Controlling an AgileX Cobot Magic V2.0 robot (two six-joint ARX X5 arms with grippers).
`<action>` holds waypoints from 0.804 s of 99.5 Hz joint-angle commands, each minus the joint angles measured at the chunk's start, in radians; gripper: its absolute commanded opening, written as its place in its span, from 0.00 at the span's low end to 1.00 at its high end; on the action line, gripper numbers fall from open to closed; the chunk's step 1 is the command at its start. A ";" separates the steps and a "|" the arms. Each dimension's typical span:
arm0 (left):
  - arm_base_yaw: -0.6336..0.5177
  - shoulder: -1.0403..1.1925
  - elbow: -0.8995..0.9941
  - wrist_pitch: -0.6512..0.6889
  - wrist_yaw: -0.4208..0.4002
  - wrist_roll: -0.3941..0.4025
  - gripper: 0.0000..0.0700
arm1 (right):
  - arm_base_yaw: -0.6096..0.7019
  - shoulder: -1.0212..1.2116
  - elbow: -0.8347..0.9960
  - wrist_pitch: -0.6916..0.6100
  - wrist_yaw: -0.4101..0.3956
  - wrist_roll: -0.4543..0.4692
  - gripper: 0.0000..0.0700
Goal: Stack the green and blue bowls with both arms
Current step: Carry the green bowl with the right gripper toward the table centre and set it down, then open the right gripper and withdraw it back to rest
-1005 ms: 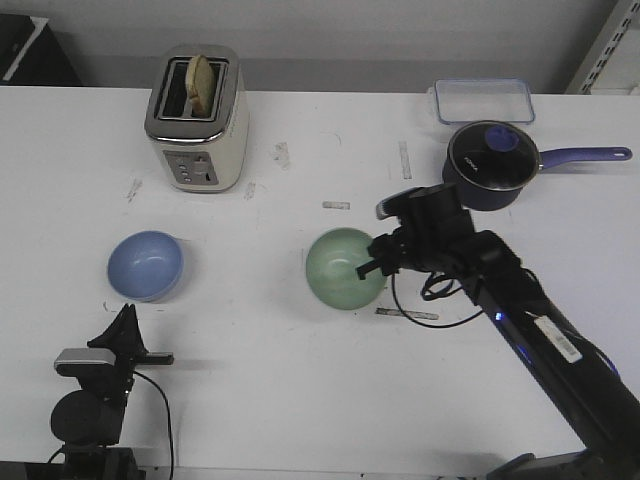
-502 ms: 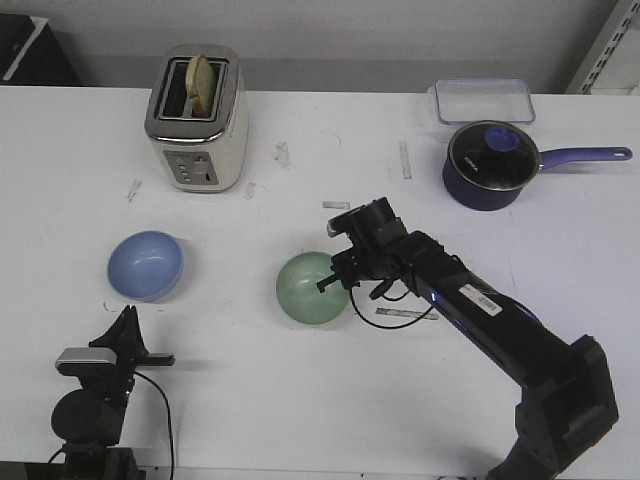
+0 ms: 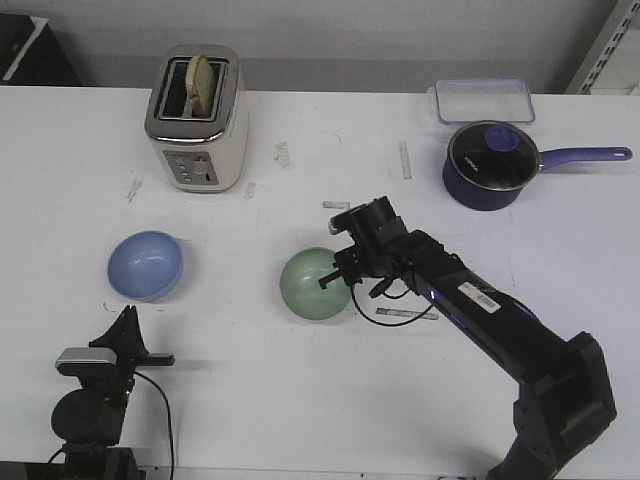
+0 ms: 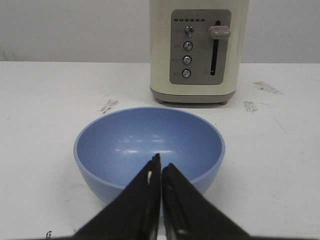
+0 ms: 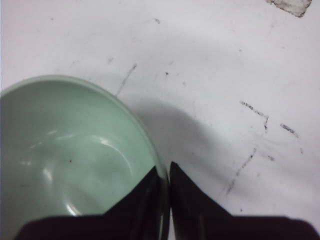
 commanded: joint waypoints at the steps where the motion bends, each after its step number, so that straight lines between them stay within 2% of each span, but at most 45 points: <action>1: 0.000 -0.002 -0.021 0.011 0.005 0.005 0.00 | 0.008 0.029 0.010 0.009 0.000 -0.013 0.02; 5: 0.000 -0.002 -0.021 0.011 0.005 0.005 0.00 | 0.008 0.029 0.010 0.008 0.000 -0.019 0.06; 9: 0.001 -0.002 -0.021 0.011 0.005 0.005 0.00 | 0.008 0.029 0.010 0.009 -0.001 -0.023 0.14; 14: 0.001 -0.002 -0.021 0.011 0.005 0.005 0.00 | 0.010 0.029 0.010 0.009 -0.007 -0.026 0.31; 17: 0.000 -0.002 -0.021 0.011 0.005 0.005 0.00 | 0.010 0.029 0.010 0.009 -0.011 -0.026 0.46; 18: 0.001 -0.002 -0.021 0.011 0.005 0.005 0.00 | 0.010 0.029 0.010 0.009 -0.011 -0.026 0.46; 21: 0.000 -0.002 -0.021 0.011 0.005 0.005 0.00 | 0.010 0.029 0.010 0.009 -0.011 -0.026 0.60; 25: 0.000 -0.002 -0.021 0.011 0.005 0.005 0.00 | 0.010 0.029 0.010 0.009 -0.011 -0.026 0.72; 32: 0.001 -0.002 -0.021 0.011 0.005 0.005 0.00 | 0.010 0.027 0.012 0.009 -0.014 -0.026 0.82; 47: 0.001 -0.002 -0.021 0.012 0.005 0.005 0.00 | 0.000 -0.009 0.035 0.001 -0.033 -0.026 0.80; 58: 0.001 -0.002 -0.021 0.013 0.005 0.005 0.00 | -0.018 -0.072 0.043 0.008 -0.032 -0.026 0.71; 67: 0.001 -0.002 -0.021 0.013 0.005 0.005 0.00 | -0.048 -0.138 0.043 0.016 -0.029 -0.026 0.54; 80: 0.001 -0.002 -0.021 0.013 0.005 0.005 0.00 | -0.105 -0.237 0.043 0.016 0.013 -0.035 0.20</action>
